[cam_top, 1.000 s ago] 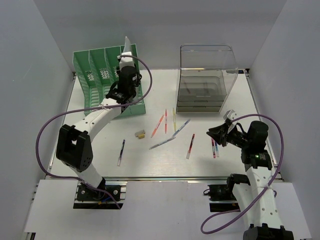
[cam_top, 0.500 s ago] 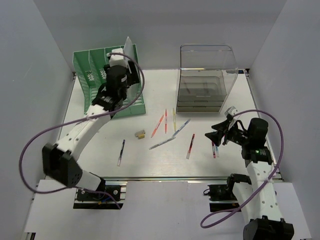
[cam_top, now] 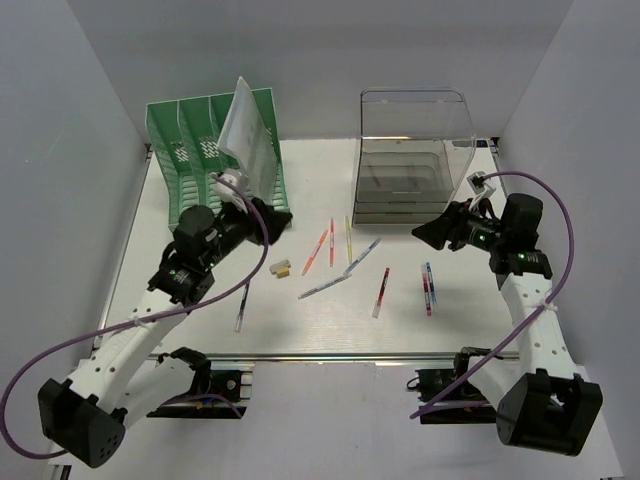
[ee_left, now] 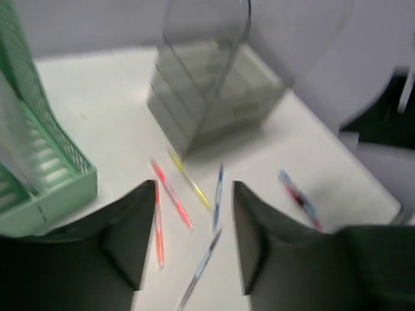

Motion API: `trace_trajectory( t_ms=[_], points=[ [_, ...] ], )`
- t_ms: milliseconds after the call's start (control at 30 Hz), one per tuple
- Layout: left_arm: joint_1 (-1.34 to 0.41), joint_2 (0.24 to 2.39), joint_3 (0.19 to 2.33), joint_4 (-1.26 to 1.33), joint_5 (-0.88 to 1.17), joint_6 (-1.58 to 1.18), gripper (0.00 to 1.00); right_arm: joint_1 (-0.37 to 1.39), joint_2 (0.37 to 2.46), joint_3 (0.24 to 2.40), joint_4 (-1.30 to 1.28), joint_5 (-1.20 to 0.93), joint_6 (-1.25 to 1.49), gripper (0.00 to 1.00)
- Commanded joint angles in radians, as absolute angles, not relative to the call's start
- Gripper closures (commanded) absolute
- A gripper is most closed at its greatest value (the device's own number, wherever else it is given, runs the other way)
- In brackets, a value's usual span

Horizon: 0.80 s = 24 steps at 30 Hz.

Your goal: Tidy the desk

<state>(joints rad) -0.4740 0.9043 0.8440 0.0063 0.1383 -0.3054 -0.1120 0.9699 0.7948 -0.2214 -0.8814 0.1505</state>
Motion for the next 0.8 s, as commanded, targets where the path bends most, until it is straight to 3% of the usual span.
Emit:
trace_trajectory(
  t_ms=[0, 100, 300, 767],
  points=[
    [-0.477, 0.900, 0.779, 0.046, 0.396, -0.290, 0.34, -0.117, 1.011, 0.808, -0.131, -0.844, 0.337, 0.36],
    [-0.477, 0.884, 0.735, 0.052, 0.445, -0.246, 0.28, -0.117, 1.023, 0.749, -0.020, -0.813, 0.437, 0.38],
    [-0.477, 0.839, 0.654, 0.095, 0.456, -0.178, 0.26, -0.117, 1.049, 0.625, 0.280, -0.736, 0.598, 0.42],
    [-0.477, 0.710, 0.551, 0.084, 0.364, -0.144, 0.19, -0.115, 1.293, 0.592, 0.656, -0.683, 0.827, 0.49]
  ],
)
